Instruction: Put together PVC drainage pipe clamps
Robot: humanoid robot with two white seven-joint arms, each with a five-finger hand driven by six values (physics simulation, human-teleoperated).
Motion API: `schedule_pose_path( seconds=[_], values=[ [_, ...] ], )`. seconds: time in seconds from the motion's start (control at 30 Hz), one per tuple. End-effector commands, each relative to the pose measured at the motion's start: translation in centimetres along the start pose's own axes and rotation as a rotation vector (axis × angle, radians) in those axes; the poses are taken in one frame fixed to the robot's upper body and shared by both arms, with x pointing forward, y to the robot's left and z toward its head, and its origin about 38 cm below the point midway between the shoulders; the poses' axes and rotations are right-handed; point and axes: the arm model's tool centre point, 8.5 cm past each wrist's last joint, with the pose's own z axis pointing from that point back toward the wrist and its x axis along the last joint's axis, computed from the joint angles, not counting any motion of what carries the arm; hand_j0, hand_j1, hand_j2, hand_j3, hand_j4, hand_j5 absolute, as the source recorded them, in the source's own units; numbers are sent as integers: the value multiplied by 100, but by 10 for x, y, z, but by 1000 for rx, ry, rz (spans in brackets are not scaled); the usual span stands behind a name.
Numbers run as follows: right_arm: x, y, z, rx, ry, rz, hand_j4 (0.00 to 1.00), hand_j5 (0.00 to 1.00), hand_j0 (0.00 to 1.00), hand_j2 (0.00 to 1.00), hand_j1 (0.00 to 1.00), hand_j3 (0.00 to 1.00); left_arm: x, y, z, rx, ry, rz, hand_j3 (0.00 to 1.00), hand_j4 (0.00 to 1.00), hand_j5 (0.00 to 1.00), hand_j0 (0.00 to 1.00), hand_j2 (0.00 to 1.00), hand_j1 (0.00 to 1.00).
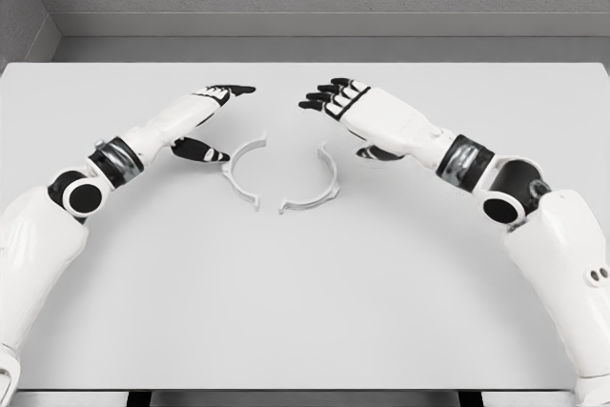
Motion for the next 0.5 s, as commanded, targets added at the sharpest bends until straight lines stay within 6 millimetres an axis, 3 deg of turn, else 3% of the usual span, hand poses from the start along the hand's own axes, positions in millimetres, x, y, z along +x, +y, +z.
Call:
schedule_pose_path(
  seconds=[0.0, 0.03, 0.17, 0.23, 0.3, 0.47],
  values=[
    [-17, -24, 24, -35, 33, 30, 100, 100, 100, 100, 100, 100, 5, 3, -2, 10, -15, -3, 100, 100, 100, 100, 100, 100],
    [-27, -25, 40, -22, 61, 35, 100, 100, 100, 100, 100, 100, 5, 3, -2, 10, -17, -3, 100, 100, 100, 100, 100, 100],
    [-70, -64, 113, -64, 176, 26, 100, 100, 100, 100, 100, 100, 6, 4, -1, 17, -21, 0, 100, 100, 100, 100, 100, 100],
    [-80, -65, 146, -62, 238, 21, 100, 100, 100, 100, 100, 100, 5, 7, 0, 23, -18, -1, 100, 100, 100, 100, 100, 100],
    [-76, -67, 172, -66, 273, 38, 100, 100, 100, 100, 100, 100, 4, 11, 1, 30, -16, -1, 100, 100, 100, 100, 100, 100],
    [-80, -69, 205, -94, 347, 37, 100, 100, 100, 100, 100, 100, 3, 10, 3, 27, -14, -1, 100, 100, 100, 100, 100, 100]
  ],
)
